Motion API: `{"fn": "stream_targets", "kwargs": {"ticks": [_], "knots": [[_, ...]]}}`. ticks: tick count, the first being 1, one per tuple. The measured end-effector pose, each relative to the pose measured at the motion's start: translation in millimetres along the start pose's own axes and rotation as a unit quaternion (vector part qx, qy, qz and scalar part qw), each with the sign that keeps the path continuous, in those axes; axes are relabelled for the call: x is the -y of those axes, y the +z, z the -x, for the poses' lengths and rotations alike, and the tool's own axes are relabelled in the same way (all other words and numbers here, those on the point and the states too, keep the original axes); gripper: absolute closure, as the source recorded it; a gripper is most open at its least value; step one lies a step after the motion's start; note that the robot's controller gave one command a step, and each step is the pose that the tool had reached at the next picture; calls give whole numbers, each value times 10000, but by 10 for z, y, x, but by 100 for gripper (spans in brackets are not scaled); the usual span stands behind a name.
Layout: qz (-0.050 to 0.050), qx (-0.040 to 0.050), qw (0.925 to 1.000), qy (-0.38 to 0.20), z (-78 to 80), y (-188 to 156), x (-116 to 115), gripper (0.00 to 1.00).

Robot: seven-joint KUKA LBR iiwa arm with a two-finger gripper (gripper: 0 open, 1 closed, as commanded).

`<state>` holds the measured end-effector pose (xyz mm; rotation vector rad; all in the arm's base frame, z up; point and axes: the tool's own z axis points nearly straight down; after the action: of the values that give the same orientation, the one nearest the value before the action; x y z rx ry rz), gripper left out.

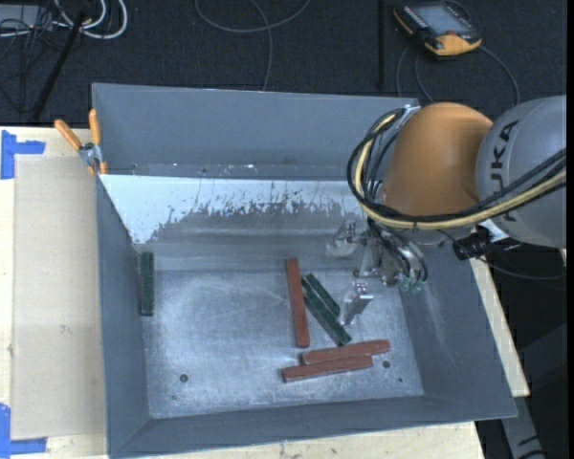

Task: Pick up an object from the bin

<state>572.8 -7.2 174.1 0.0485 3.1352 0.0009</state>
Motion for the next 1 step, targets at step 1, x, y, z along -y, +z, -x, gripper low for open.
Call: {"fn": "stream_targets", "kwargs": {"ticks": [1], "knots": [[-6, -58, 9949, 1009, 15, 343, 59, 0]]}}
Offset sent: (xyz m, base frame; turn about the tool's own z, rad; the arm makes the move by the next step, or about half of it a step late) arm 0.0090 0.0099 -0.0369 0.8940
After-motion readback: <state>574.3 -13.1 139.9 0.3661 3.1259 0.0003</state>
